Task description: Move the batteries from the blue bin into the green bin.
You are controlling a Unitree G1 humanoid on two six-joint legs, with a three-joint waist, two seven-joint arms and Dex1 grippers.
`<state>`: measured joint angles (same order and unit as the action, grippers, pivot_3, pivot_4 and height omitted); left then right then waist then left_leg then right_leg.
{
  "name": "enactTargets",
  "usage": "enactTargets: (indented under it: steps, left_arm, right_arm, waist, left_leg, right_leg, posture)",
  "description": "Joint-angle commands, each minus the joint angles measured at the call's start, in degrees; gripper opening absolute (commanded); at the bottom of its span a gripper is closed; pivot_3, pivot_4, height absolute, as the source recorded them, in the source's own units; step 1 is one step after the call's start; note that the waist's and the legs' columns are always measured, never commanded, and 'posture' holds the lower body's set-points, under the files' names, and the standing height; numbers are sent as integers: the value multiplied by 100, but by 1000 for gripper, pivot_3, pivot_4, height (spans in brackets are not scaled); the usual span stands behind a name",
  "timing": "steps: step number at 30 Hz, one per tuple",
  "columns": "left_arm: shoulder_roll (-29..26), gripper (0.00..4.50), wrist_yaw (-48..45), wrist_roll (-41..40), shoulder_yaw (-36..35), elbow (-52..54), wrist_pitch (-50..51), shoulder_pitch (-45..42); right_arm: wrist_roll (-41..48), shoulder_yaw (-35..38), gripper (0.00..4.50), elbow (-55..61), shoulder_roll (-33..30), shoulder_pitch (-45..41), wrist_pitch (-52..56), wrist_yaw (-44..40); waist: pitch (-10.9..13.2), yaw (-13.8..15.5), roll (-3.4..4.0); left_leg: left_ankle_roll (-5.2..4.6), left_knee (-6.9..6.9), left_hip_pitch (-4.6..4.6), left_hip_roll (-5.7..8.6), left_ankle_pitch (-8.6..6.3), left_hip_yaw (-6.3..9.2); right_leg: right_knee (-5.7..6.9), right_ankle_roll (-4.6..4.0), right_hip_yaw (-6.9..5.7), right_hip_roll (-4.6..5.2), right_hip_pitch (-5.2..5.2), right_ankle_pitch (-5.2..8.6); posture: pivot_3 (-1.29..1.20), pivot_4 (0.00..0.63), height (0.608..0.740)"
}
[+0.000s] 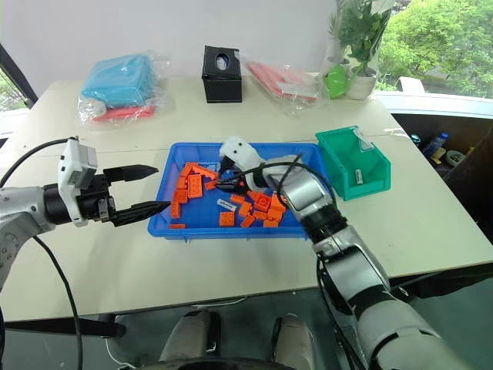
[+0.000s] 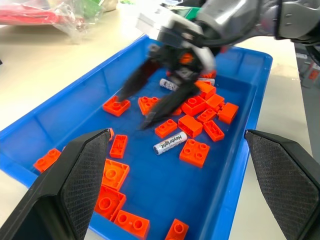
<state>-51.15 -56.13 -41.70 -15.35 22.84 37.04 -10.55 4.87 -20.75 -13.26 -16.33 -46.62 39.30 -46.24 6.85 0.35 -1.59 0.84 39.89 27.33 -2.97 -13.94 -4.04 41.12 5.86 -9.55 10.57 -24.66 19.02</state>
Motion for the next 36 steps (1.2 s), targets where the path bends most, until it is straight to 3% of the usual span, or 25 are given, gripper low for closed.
enactTargets:
  steps: [1,12,15,19,20,32,35,36]
  left_arm:
    - [2,4500,-21,6,1,33,-104,-159]
    - [-4,4500,-86,3,195,-48,-97,-409]
    - [1,4500,-68,-44,188,-30,-55,-449]
    - [-20,4500,-61,-86,145,38,-22,-415]
    - [-27,4500,-60,-95,131,51,-13,-404]
    - [27,4500,-63,-46,178,1,-72,-395]
    - [59,4500,-88,14,218,-17,-151,-349]
    - [69,4500,-93,23,217,-7,-171,-320]
  right_arm:
    - [185,-18,3187,837,-59,110,445,-167]
    - [117,-374,3187,479,175,256,602,-125]
    - [34,-402,2323,103,227,220,432,-64]
    - [-46,-448,303,-143,198,221,264,-93]
    - [-51,-451,62,-148,181,229,252,-112]
    - [88,-308,62,491,76,274,644,-193]
    - [96,-312,859,782,25,389,821,-150]
    - [114,-282,1418,918,24,444,954,-97]
  waist:
    - [0,-10,0]
    - [-3,28,-4]
    - [-6,32,-9]
    - [-13,21,-12]
    - [-16,23,-14]
    - [-17,24,-15]
    - [-17,28,-15]
    - [-17,28,-15]
  left_leg:
    - [-1,0,0,-2,1,0]
    - [-5,3,-3,-7,3,-2]
    - [-1,6,-3,-5,0,-2]
    - [-5,5,-5,-6,3,-2]
    - [-5,5,-5,-6,3,-3]
    - [-5,6,-5,-6,3,-1]
    - [-5,6,-5,-6,2,-1]
    - [-5,6,-5,-6,2,-1]
  right_leg:
    - [2,1,-1,-1,-1,-1]
    - [1,0,-2,-4,1,-1]
    - [1,-1,-2,-3,3,-1]
    - [4,0,-2,-4,3,-2]
    - [5,0,-2,-3,3,-2]
    - [4,-1,-2,-3,5,-2]
    - [3,-1,-2,-3,5,-1]
    - [3,-1,-2,-3,5,-1]
  posture:
    - [0,150,630]
    - [0,150,630]
    - [0,150,630]
    - [0,150,630]
    - [0,150,630]
    - [0,150,630]
    - [0,150,630]
    - [0,150,630]
